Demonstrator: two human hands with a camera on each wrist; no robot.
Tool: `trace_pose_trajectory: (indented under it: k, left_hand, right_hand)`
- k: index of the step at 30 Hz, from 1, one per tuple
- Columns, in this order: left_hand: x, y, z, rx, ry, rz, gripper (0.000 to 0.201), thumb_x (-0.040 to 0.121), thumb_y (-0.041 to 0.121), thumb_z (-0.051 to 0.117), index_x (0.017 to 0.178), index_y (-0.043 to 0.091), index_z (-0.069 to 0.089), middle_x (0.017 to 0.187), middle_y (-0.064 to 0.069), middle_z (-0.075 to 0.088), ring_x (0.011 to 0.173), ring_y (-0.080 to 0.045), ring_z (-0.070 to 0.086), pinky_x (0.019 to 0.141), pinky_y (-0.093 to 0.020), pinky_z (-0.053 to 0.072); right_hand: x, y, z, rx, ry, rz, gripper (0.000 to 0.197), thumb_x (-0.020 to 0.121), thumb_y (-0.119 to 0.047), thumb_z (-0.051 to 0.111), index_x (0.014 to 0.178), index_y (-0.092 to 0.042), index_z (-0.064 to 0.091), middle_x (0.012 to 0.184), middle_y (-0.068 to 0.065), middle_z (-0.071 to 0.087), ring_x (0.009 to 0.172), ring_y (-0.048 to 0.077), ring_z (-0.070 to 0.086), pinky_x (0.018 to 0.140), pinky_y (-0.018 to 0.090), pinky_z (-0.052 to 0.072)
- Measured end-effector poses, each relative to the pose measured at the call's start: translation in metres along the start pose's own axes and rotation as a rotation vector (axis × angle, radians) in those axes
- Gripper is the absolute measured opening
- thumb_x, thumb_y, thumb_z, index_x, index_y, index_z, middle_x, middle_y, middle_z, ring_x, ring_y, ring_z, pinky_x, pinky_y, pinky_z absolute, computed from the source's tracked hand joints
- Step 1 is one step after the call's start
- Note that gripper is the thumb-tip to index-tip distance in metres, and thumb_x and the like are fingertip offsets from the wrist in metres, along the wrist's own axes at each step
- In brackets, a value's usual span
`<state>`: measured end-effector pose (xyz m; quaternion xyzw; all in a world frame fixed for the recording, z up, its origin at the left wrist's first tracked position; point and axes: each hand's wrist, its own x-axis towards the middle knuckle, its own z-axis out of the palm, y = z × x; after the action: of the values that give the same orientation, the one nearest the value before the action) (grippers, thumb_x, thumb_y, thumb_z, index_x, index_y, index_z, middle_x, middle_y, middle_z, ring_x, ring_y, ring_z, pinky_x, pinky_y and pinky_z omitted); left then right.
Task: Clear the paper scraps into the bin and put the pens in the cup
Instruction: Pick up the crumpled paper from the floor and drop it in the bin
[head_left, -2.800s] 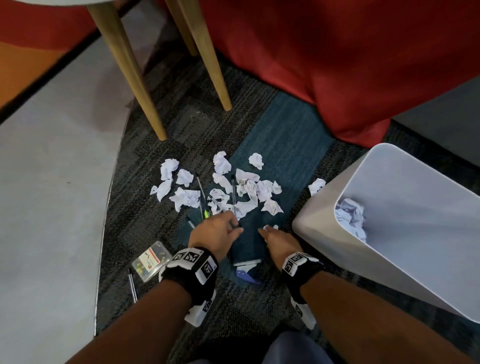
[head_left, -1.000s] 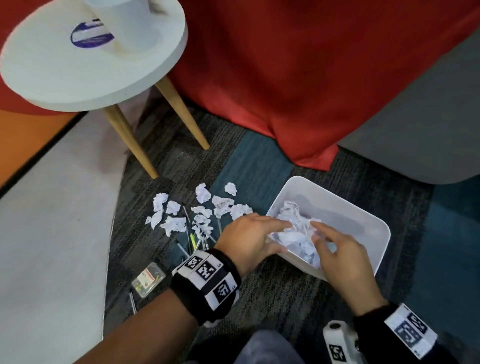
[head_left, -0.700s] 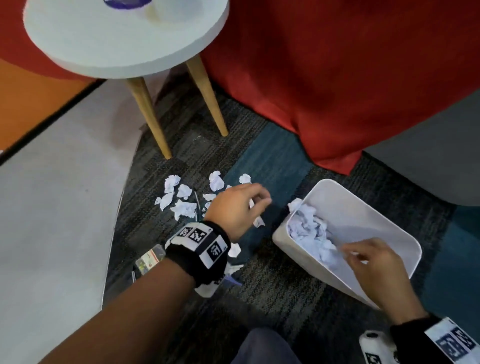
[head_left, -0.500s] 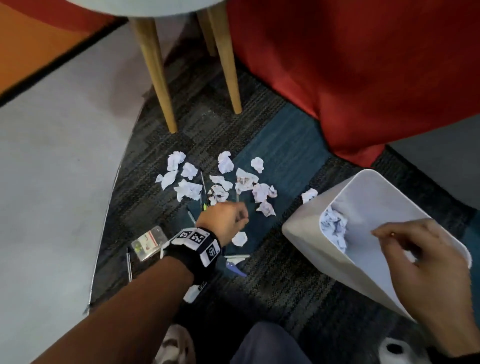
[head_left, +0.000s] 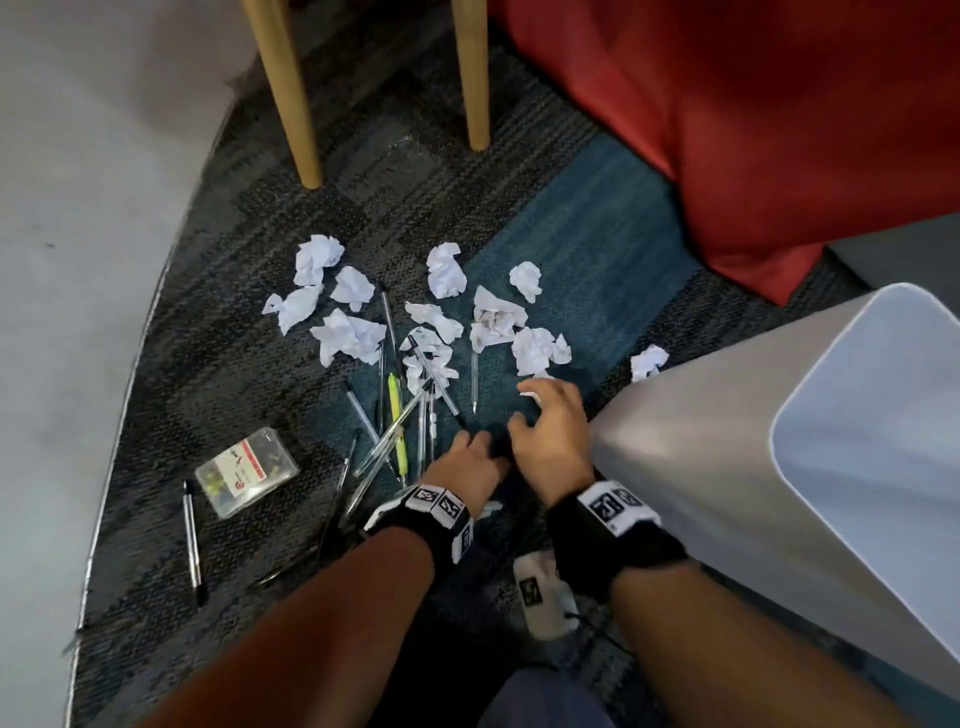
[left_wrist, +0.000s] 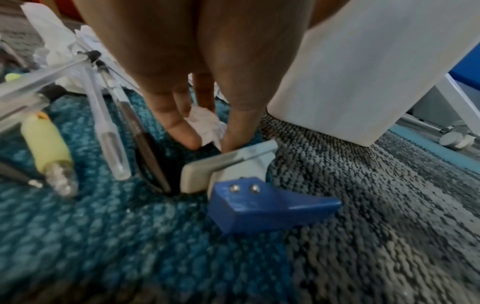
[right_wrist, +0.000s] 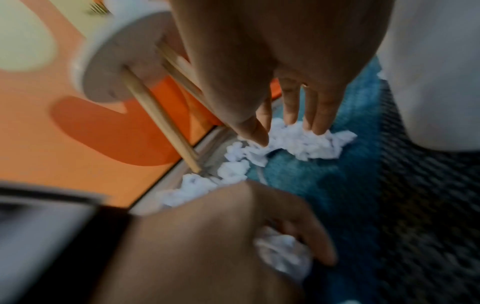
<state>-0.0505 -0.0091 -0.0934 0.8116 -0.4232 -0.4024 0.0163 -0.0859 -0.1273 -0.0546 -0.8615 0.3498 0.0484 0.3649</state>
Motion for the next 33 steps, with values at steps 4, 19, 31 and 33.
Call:
trace_pose_trajectory:
  k: [4,19,31,33]
  left_hand:
    - [-0.005,-0.007,-0.011,0.012,-0.084,0.054,0.038,0.083,-0.001,0.057,0.116,0.016,0.054,0.121,-0.011,0.042,0.116,-0.033,0.038,0.094,-0.047,0.046]
    - [-0.086,0.026,-0.199,-0.181,0.346,0.329,0.024,0.091,0.025,0.06,0.114,0.022,0.06,0.112,0.003,0.058,0.092,-0.01,0.053,0.08,-0.017,0.036]
    - [-0.086,0.17,-0.267,-0.31,0.408,0.811,0.024,0.076,0.011,0.075,0.1,0.014,0.07,0.09,0.009,0.063,0.079,0.008,0.054,0.07,-0.002,0.034]
    - [-0.077,0.179,-0.26,-0.134,0.318,0.789,0.033,0.08,0.025,0.074,0.112,0.023,0.066,0.106,0.009,0.065,0.096,-0.006,0.056,0.08,-0.013,0.039]
  right_hand:
    - [0.023,0.03,0.029,-0.197,-0.016,0.076,0.048,0.083,-0.005,0.055,0.128,-0.023,0.059,0.152,0.008,0.03,0.133,0.035,0.032,0.112,0.033,0.023]
    - [-0.076,-0.03,-0.054,0.204,0.162,-0.197,0.028,0.095,-0.016,0.059,0.121,-0.027,0.065,0.108,-0.002,0.053,0.097,0.004,0.055,0.089,0.014,0.042]
    - [-0.18,-0.032,-0.165,0.175,0.344,-0.289,0.034,0.084,-0.028,0.066,0.114,-0.044,0.063,0.102,-0.005,0.055,0.085,0.004,0.058,0.075,0.01,0.042]
    - [-0.191,-0.031,-0.17,0.17,0.409,-0.296,0.037,0.081,-0.025,0.069,0.111,-0.046,0.064,0.1,-0.007,0.054,0.083,0.006,0.058,0.075,0.008,0.04]
